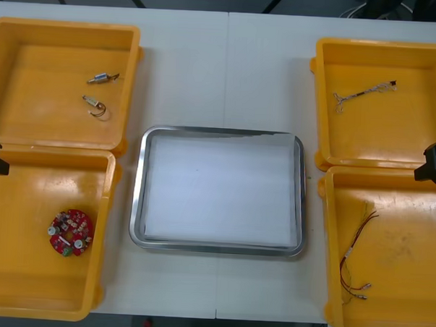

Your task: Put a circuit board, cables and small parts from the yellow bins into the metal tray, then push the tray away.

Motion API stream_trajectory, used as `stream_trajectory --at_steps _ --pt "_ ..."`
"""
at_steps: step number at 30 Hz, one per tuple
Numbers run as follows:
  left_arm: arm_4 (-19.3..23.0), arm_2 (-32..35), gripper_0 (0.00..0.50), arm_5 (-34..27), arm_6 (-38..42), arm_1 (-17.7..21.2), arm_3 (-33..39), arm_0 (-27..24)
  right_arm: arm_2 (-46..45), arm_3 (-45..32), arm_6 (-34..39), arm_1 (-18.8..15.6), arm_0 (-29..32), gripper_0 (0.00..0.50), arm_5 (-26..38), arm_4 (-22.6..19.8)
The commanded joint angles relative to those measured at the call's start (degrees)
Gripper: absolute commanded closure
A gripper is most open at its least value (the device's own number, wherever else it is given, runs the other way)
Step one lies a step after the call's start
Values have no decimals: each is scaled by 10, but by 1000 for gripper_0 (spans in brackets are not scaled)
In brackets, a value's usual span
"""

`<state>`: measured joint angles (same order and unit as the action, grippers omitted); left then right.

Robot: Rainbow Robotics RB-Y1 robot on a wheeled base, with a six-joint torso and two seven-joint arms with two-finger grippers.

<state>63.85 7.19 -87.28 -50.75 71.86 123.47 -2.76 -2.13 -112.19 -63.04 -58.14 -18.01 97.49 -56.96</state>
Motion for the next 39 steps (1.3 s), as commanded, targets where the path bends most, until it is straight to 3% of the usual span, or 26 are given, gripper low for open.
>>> stream_trajectory --at_steps 1,39 --pt "3 13 0 4 -5 28 1 7 -19 -15 18 -23 5 0 -5 -2" --pt "3 13 0 4 -5 28 1 7 -19 -15 18 -23 5 0 -5 -2"
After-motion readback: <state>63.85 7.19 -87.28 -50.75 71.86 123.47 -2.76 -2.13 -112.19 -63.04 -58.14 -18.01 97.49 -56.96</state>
